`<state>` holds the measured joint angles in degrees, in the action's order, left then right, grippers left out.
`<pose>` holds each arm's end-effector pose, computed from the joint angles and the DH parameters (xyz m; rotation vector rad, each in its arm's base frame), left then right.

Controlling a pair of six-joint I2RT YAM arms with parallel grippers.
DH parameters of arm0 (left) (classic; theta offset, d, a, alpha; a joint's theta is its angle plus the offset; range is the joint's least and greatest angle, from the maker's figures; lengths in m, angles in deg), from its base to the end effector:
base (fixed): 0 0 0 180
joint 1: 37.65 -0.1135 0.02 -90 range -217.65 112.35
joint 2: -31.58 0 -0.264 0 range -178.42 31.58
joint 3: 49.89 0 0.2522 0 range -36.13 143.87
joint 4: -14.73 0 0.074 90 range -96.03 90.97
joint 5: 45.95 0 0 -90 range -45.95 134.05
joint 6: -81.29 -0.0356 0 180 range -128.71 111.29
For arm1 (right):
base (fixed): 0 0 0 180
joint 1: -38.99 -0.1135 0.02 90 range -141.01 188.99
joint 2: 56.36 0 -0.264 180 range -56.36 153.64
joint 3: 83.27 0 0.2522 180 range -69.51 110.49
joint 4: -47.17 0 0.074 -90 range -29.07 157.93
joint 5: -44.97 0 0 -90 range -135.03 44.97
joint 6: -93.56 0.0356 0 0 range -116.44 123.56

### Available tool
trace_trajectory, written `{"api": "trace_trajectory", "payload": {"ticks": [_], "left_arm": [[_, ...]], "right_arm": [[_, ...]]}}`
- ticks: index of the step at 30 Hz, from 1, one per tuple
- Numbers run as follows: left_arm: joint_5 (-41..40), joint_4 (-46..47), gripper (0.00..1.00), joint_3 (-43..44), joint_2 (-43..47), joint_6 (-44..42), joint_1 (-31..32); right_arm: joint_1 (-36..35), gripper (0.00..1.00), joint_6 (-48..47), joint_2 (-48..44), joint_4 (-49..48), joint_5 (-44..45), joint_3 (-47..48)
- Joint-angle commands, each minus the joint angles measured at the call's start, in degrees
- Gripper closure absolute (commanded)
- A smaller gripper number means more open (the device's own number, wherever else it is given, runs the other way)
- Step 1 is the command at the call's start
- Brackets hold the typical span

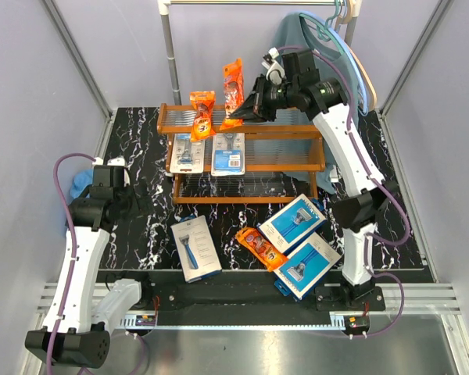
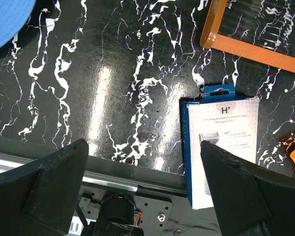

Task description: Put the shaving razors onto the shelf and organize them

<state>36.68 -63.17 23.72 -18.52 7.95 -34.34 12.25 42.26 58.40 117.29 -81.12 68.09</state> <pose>0.1456 -0.0038 0.3278 -0.3431 2.4852 0.0194 0.3645 0.2071 0.4468 -0.1609 2.3328 1.3000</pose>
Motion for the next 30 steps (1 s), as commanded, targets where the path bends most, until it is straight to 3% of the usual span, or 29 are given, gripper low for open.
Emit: {"api": "trace_trajectory", "payload": {"ticks": [1, 21, 25, 26, 30], "left_arm": [[-1.15, 2.53, 0.01, 0.44, -0.26, -0.85, 0.38], [-1.5, 2.53, 0.01, 0.35, 0.19, -0.76, 0.73], [-1.59, 2.44, 0.01, 0.35, 0.36, -0.76, 0.73], [-1.59, 2.53, 0.01, 0.35, 0.45, -0.76, 0.73], [-1.68, 2.44, 0.01, 0.35, 0.62, -0.67, 0.82]], "right_arm": [[0.81, 1.0, -2.66, 6.34, 7.71, -5.03, 11.7], [1.52, 0.94, -1.34, 11.89, 6.4, -10.92, 11.55], [1.61, 0.87, -0.47, 12.42, 5.43, -11.45, 11.64], [1.61, 0.79, -0.12, 12.5, 4.82, -11.45, 11.55], [1.61, 0.7, 0.68, 12.94, 3.76, -11.89, 11.46]]}}
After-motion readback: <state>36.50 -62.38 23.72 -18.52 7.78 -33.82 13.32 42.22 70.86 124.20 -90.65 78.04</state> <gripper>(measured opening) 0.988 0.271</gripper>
